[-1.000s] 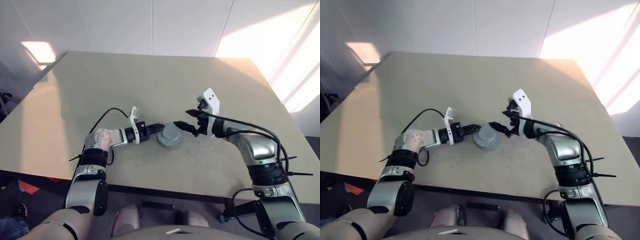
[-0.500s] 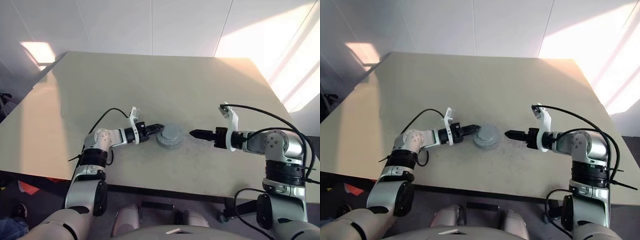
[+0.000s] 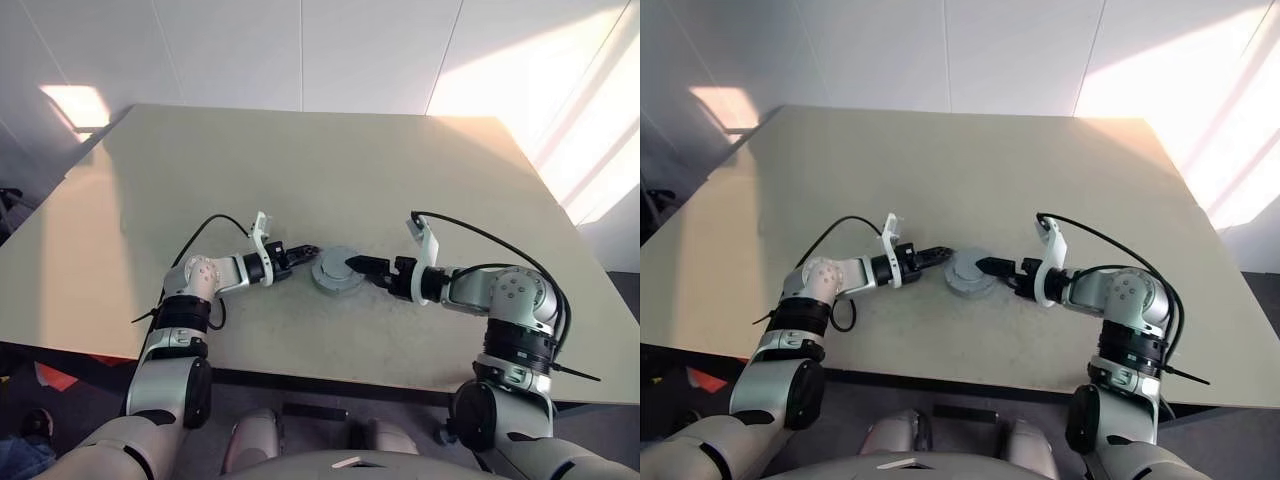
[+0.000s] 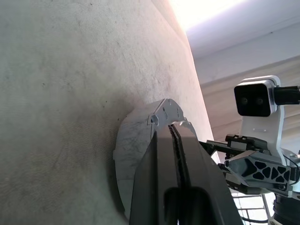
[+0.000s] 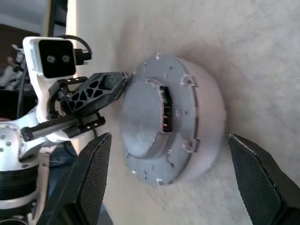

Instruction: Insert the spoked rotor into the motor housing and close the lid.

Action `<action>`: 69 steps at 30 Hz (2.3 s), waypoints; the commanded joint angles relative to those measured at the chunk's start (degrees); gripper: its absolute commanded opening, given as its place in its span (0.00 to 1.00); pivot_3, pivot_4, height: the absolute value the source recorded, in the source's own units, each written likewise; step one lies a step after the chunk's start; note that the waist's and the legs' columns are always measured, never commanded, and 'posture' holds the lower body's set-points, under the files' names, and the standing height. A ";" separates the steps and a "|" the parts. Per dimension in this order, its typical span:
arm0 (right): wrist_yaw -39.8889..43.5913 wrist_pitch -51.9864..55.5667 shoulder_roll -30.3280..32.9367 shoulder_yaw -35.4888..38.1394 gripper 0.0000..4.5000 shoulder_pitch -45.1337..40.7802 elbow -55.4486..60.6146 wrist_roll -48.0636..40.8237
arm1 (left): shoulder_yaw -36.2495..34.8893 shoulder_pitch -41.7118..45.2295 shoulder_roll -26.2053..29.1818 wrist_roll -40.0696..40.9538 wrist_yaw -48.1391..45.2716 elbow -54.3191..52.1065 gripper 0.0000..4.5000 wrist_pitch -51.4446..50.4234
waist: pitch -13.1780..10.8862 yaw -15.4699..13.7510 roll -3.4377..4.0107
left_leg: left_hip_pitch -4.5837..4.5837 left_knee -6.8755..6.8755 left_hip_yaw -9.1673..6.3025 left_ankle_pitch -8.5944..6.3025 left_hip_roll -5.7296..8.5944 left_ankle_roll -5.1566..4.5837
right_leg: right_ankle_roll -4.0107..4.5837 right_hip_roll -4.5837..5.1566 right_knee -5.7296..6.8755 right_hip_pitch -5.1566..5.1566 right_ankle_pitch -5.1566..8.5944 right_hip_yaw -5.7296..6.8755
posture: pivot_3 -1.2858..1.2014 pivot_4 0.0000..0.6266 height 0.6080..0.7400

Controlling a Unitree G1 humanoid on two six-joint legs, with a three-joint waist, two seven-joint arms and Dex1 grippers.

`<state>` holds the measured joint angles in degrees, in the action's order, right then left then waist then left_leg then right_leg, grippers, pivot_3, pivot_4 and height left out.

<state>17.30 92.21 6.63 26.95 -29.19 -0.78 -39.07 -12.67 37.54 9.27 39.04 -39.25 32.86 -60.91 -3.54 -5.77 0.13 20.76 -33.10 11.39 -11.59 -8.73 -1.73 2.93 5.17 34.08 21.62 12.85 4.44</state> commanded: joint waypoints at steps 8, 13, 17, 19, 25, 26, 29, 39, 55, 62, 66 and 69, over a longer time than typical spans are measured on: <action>-3.44 0.29 -3.61 -1.75 0.99 -2.40 -1.49 -6.58 | -2.06 2.53 1.23 -0.16 0.41 1.53 0.00 2.25 | 0.00 0.13 0.00 | 0.00 0.05 0.00 0.03 0.00 0.06 | -0.01 -0.01 0.02 0.06 0.00 -0.01 | 0.52 0.00 1.00; -4.48 0.29 -4.54 -2.81 0.99 -3.36 -2.35 -7.18 | -2.12 2.34 1.05 0.23 0.37 1.15 0.00 2.16 | 0.00 0.14 0.00 | 0.03 0.06 0.00 0.05 0.00 0.10 | -0.01 -0.01 0.07 0.12 0.00 -0.02 | 0.52 0.00 1.00; -4.87 0.29 -4.27 -3.03 0.99 -3.77 -3.05 -5.50 | -2.41 1.51 1.77 2.74 -1.57 -1.65 0.00 -1.54 | 0.00 0.12 -0.01 | 0.10 0.06 -0.01 0.09 0.01 0.17 | 0.00 -0.01 0.21 0.27 0.01 -0.03 | 0.52 0.00 1.00; -4.99 0.29 -4.10 -2.79 0.99 -4.13 -3.53 -4.47 | -3.06 0.97 2.76 4.85 -2.72 -4.04 0.00 -4.80 | -0.01 0.13 -0.02 | 0.17 0.06 0.00 0.13 0.02 0.23 | 0.03 -0.01 0.34 0.41 0.02 -0.06 | 0.52 0.00 1.00; -5.01 -0.59 -4.31 -2.39 0.99 -5.14 -4.66 -2.49 | -2.38 -2.05 5.01 6.66 -2.86 -10.74 0.00 -9.78 | -0.01 0.03 -0.02 | 0.13 0.09 -0.05 0.32 -0.03 0.55 | 0.22 -0.05 0.69 0.55 0.15 -0.06 | 0.52 0.00 1.00; -4.89 -0.77 -4.41 -2.29 0.99 -5.37 -4.86 -2.38 | -2.70 -2.17 4.91 6.62 -2.49 -10.85 0.00 -9.78 | -0.01 0.00 -0.02 | 0.13 0.09 -0.06 0.33 -0.03 0.56 | 0.22 -0.05 0.69 0.54 0.15 -0.06 | 0.52 0.00 1.00; -4.80 -1.21 -4.76 -2.34 0.99 -5.75 -5.35 -1.92 | -3.13 -2.54 4.29 6.59 -1.66 -11.33 0.00 -9.70 | -0.02 0.00 -0.03 | 0.14 0.08 -0.06 0.36 -0.01 0.59 | 0.20 -0.04 0.67 0.52 0.15 -0.07 | 0.52 0.00 1.00; -4.54 -2.14 -4.46 -2.55 0.99 -6.74 -6.68 -0.32 | -2.60 -4.44 3.07 5.10 1.98 -10.92 0.00 -10.15 | -0.02 0.08 -0.03 | 0.11 0.11 -0.14 0.40 -0.05 0.65 | 0.20 -0.13 0.68 0.52 0.15 -0.07 | 0.52 0.00 1.00; -1.76 0.18 -7.64 0.44 0.99 -8.87 -5.47 -3.89 | -1.74 -3.71 2.29 1.55 7.79 -6.08 0.00 -8.38 | 0.00 -0.05 -0.02 | -0.82 0.37 -0.18 0.43 0.00 0.73 | -0.24 -0.12 0.51 -0.38 0.44 -0.11 | 0.52 0.00 1.00; -1.63 -0.17 -8.96 -0.55 0.99 -9.84 -5.12 -3.80 | -1.45 -2.96 2.83 1.24 7.18 -5.25 0.00 -6.99 | 0.00 0.16 -0.02 | -0.80 0.60 -0.18 0.50 -0.03 0.85 | -0.16 -0.21 0.49 -0.24 0.48 -0.11 | 0.52 0.00 1.00; -1.93 -0.77 -8.64 -2.81 0.99 -9.23 -5.35 -2.43 | -1.72 -2.83 2.96 1.20 7.29 -5.02 0.00 -6.48 | 0.00 0.26 -0.02 | -0.84 0.74 -0.18 0.59 -0.04 0.97 | -0.12 -0.24 0.49 -0.19 0.50 -0.11 | 0.52 0.00 1.00; -2.09 -1.60 -8.27 -4.65 0.99 -9.33 -6.50 -0.90 | -2.24 -3.08 3.20 1.17 7.47 -5.08 0.00 -6.01 | 0.00 0.34 -0.02 | -0.91 0.79 -0.18 0.61 -0.09 1.02 | -0.10 -0.32 0.49 -0.20 0.52 -0.13 | 0.52 0.00 1.00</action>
<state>13.80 91.22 -0.08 24.95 -36.13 -7.53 -38.66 -15.64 35.00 12.21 41.94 -33.16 26.68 -66.77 -3.55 -5.43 0.11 19.84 -32.30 11.21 -10.97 -8.84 -0.69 2.84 4.84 34.58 21.42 13.38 4.31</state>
